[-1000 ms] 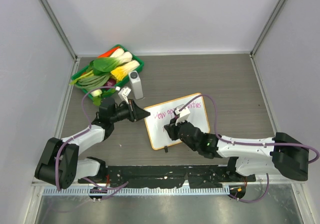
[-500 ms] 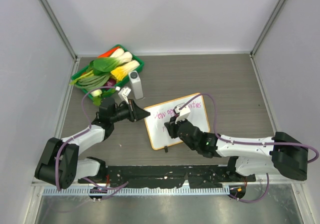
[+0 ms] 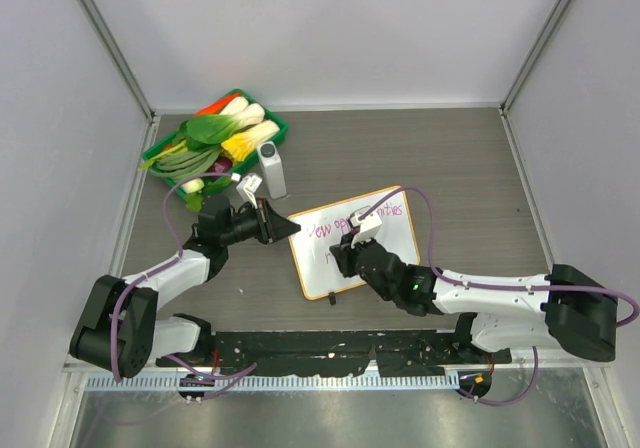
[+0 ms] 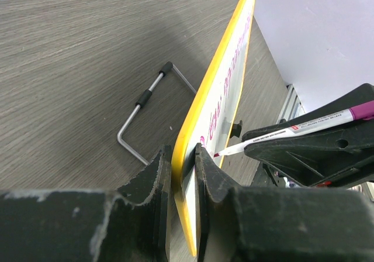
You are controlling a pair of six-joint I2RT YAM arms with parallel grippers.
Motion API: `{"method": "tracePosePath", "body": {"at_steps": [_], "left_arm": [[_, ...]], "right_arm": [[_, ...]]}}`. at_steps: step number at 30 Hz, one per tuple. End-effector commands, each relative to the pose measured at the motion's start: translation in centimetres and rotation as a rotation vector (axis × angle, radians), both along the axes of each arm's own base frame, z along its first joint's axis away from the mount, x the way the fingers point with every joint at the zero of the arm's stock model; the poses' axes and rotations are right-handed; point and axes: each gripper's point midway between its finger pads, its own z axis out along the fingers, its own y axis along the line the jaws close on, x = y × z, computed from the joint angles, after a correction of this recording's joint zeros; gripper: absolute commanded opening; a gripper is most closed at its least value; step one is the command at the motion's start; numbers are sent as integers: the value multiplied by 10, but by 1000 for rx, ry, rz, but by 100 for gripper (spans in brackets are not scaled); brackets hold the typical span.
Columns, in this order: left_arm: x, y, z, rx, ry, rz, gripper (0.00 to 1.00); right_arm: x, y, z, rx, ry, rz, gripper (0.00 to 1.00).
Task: Write a sentence on the whiteboard
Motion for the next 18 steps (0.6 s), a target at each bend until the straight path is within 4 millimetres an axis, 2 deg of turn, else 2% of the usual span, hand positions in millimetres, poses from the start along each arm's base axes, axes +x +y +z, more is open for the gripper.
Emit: {"method": "tracePosePath", "body": {"at_steps": [1, 11, 16, 18], "left_arm": [[6, 5, -10, 67, -43, 24, 0], [6, 5, -10, 68, -44, 24, 0], [6, 4, -9, 67, -43, 21, 0], [6, 5, -10, 68, -41, 24, 0]], "right_arm": [[-1, -11, -10, -29, 21, -27, 1], [-8, -14, -22, -28, 56, -15, 1], [-9, -14, -18, -16, 52, -8, 1], [-9, -12, -10, 2, 46, -2, 1]]}}
